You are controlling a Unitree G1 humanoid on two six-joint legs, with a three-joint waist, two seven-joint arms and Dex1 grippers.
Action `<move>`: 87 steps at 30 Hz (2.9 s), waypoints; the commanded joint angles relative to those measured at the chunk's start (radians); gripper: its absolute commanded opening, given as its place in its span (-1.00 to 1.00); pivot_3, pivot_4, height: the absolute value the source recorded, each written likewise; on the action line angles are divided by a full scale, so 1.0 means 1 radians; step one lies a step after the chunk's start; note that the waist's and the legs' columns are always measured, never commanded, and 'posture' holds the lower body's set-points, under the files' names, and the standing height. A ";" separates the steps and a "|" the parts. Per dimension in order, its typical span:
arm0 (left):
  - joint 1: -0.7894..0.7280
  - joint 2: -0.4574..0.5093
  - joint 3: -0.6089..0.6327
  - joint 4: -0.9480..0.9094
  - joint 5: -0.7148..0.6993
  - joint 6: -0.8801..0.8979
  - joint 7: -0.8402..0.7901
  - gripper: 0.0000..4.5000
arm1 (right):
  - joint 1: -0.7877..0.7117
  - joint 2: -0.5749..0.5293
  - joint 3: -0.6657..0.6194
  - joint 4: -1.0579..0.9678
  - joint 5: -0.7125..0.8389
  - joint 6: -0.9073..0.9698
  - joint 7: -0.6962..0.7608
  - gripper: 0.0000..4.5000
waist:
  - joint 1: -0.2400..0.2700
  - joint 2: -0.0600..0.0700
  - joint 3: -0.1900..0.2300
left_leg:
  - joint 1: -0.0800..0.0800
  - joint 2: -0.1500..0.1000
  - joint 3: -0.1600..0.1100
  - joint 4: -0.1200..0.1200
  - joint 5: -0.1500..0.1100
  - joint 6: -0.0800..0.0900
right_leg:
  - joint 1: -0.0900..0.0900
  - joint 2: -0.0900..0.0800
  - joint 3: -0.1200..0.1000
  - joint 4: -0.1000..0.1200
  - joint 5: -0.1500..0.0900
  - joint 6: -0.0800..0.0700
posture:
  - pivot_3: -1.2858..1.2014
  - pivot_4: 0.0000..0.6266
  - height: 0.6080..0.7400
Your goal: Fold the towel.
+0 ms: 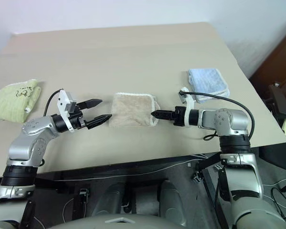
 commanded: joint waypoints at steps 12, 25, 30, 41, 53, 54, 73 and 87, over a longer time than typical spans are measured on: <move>0.027 -0.025 -0.006 -0.067 0.016 -0.032 0.043 1.00 | -0.092 0.130 0.057 0.111 -0.049 -0.070 0.057 0.73 | -0.017 0.000 0.000 | 0.000 0.000 0.000 -0.001 -0.001 -0.001 | -0.001 0.000 0.001 0.000 0.001 0.001 | 0.03 -0.52 1.00; 0.004 -0.057 -0.021 -0.155 -0.002 0.073 0.129 1.00 | -0.045 0.062 -0.053 -0.106 0.066 0.059 0.059 -0.99 | -0.013 0.001 0.000 | -0.002 0.000 0.000 -0.001 0.000 -0.001 | -0.002 0.000 0.000 0.000 0.002 0.003 | 0.03 -0.52 1.00; -0.015 -0.061 -0.028 -0.148 -0.002 0.087 0.127 1.00 | -0.055 0.060 -0.225 -0.270 0.150 0.079 -0.054 -0.99 | -0.011 0.001 0.000 | -0.003 -0.001 0.000 -0.001 0.000 0.000 | -0.002 0.000 0.000 -0.001 0.002 0.003 | 0.03 -0.52 1.00; -0.079 -0.080 -0.076 -0.053 0.029 0.050 0.086 1.00 | -0.092 0.240 -0.562 -0.388 0.129 -0.361 -0.562 -0.99 | -0.010 0.001 0.000 | -0.003 -0.001 0.001 -0.001 0.000 0.000 | -0.003 0.000 0.000 -0.001 0.002 0.004 | 0.03 -0.52 1.00; -0.132 -0.124 -0.109 -0.018 0.043 0.050 0.089 1.00 | -0.132 0.303 -0.466 -0.120 -0.148 -0.914 -0.739 -0.99 | -0.015 0.001 0.000 | -0.003 0.000 0.002 0.000 0.001 0.001 | -0.003 0.005 0.000 0.001 0.002 0.005 | 0.03 -0.52 1.00; -0.131 -0.125 -0.109 -0.018 0.045 0.049 0.094 1.00 | -0.124 0.312 -0.456 -0.095 -0.170 -0.955 -0.743 -0.99 | -0.015 0.001 0.001 | -0.003 0.000 0.003 0.000 0.001 0.001 | -0.003 0.006 0.000 0.001 0.002 0.005 | 0.03 -0.52 1.00; -0.046 -0.132 -0.087 0.025 0.072 -0.039 0.113 1.00 | 0.013 0.402 -0.455 0.011 -0.162 -1.067 -0.925 -0.99 | -0.014 0.001 0.001 | 0.000 0.000 0.002 0.002 0.001 0.001 | 0.000 0.007 0.000 0.004 0.003 0.006 | 0.03 -0.52 1.00; -0.062 -0.140 -0.100 0.119 0.082 -0.114 0.066 1.00 | 0.074 0.460 -0.403 -0.187 -0.104 -0.937 -0.997 -0.99 | -0.014 0.001 0.001 | 0.001 0.001 0.002 0.003 0.001 0.001 | 0.000 0.007 0.001 0.005 0.003 0.006 | 0.03 -0.52 1.00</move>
